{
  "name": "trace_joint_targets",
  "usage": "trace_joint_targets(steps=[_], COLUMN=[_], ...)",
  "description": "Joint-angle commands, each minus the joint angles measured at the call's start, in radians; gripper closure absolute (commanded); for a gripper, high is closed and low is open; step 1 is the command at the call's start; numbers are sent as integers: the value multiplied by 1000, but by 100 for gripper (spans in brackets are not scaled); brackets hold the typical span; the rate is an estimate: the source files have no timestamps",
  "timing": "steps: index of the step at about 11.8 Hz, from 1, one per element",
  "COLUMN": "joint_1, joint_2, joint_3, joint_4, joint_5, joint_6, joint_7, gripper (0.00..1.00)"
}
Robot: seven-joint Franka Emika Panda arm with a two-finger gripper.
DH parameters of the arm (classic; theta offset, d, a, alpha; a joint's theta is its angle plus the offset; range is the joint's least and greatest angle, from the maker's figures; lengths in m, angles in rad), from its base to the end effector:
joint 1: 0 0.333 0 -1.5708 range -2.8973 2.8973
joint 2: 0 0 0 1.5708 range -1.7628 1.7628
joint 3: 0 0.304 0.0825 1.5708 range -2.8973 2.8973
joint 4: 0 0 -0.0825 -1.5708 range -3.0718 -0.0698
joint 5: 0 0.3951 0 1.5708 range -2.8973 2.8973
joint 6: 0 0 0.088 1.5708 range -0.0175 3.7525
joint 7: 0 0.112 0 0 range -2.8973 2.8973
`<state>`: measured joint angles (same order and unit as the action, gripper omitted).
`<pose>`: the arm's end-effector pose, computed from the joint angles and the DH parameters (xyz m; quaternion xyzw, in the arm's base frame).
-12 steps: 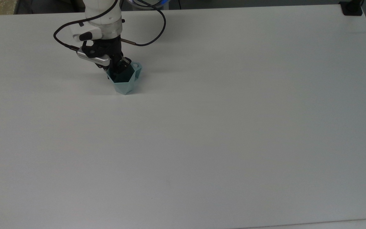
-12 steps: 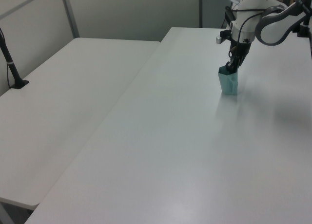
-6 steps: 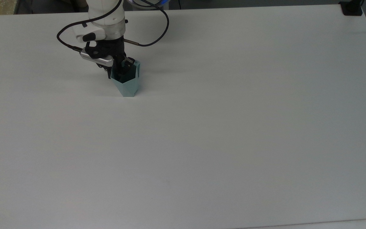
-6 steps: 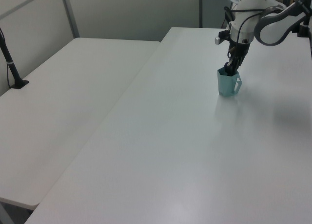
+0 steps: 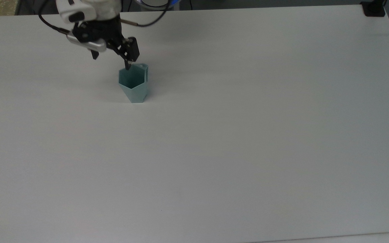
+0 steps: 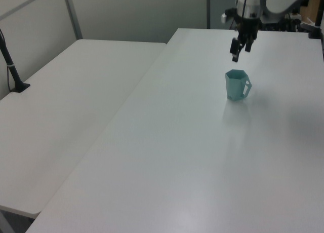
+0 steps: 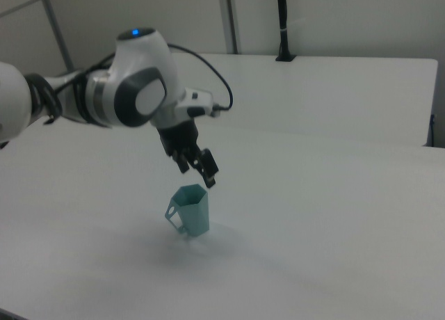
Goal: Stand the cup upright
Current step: 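Open the gripper and raise it away from the cup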
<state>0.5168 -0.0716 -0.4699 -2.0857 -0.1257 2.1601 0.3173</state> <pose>0.5570 0.0175 0.4449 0.9914 -0.1040 0.0752 0.0251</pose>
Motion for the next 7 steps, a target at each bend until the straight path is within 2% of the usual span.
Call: trace_joint_targets(steps=[1,3,7], joint_1=[19,16,11], joint_2=[-40,-43,-51], joint_3=[-1,-3,-4], joint_4=[184,295,320], joint_5=[32,40,41], joint_6=[-231,-443,-474], joint_7=[-143,-236,-242], gripper=[0,0,0])
